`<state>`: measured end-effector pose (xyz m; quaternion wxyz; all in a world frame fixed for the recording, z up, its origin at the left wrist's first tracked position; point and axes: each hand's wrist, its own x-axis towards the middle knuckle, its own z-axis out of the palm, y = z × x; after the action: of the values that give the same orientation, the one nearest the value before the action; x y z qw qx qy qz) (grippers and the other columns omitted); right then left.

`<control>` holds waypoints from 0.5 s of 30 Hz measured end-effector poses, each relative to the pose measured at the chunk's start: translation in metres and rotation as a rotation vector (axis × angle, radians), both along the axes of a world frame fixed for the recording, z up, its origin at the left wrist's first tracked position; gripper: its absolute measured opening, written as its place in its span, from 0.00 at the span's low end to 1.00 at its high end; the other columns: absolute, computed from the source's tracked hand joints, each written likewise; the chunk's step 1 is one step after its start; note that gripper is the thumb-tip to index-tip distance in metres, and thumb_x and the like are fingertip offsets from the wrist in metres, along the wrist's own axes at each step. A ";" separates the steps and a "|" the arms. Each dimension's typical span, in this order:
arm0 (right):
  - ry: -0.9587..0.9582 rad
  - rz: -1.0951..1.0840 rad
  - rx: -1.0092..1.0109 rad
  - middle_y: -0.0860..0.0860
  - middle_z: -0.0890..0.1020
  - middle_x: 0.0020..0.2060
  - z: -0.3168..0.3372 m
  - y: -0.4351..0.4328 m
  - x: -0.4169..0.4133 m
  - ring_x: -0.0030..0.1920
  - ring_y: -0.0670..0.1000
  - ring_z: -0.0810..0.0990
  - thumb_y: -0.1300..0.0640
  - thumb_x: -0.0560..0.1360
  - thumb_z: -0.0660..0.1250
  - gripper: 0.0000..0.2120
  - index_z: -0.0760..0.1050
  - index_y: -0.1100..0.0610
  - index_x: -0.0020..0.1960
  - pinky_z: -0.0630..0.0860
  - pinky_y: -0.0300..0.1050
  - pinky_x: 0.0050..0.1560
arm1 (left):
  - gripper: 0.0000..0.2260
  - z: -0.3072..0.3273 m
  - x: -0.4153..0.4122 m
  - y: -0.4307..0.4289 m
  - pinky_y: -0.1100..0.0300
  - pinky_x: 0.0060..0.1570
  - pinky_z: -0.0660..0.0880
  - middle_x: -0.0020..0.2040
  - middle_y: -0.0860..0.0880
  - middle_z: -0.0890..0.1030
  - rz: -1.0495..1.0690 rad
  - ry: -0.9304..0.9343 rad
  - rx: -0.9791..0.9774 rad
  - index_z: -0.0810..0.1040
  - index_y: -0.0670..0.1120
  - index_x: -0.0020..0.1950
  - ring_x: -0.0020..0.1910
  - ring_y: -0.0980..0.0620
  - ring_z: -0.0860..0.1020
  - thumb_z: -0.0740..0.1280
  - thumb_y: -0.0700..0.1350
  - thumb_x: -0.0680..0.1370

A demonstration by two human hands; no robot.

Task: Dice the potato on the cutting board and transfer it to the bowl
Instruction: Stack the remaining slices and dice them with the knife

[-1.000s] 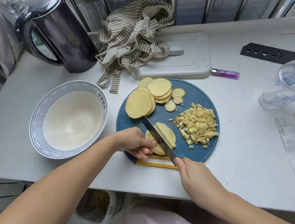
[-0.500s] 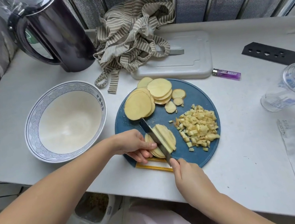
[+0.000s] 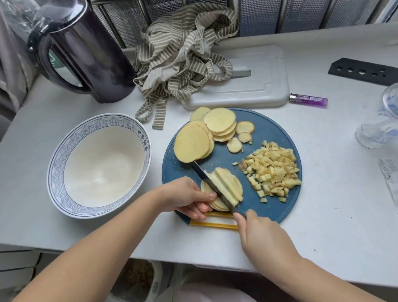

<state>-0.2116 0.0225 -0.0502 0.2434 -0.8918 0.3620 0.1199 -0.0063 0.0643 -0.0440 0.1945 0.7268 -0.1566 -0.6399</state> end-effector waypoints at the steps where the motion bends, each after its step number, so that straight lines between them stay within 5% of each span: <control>1: 0.013 0.010 -0.017 0.53 0.81 0.50 0.001 0.001 0.001 0.51 0.56 0.80 0.44 0.83 0.42 0.22 0.68 0.57 0.57 0.65 0.46 0.39 | 0.15 0.000 0.000 0.000 0.67 0.28 0.76 0.29 0.48 0.80 -0.006 -0.007 -0.002 0.80 0.36 0.47 0.30 0.53 0.82 0.68 0.49 0.77; 8: -0.044 -0.027 -0.022 0.54 0.81 0.50 -0.002 0.001 -0.002 0.51 0.57 0.80 0.44 0.83 0.43 0.22 0.69 0.57 0.57 0.66 0.46 0.40 | 0.14 0.003 -0.002 -0.002 0.66 0.29 0.77 0.31 0.47 0.81 -0.053 -0.058 0.002 0.79 0.37 0.45 0.31 0.52 0.82 0.69 0.50 0.77; 15: -0.188 -0.254 0.225 0.55 0.81 0.47 -0.009 0.005 -0.002 0.51 0.57 0.79 0.45 0.83 0.45 0.22 0.72 0.57 0.51 0.71 0.48 0.45 | 0.13 0.007 -0.005 0.000 0.66 0.30 0.77 0.31 0.48 0.81 0.003 -0.035 -0.008 0.80 0.38 0.42 0.31 0.52 0.82 0.70 0.49 0.76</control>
<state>-0.2138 0.0278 -0.0592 0.3873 -0.8134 0.4317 0.0441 -0.0110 0.0640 -0.0371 0.1956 0.7372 -0.1614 -0.6263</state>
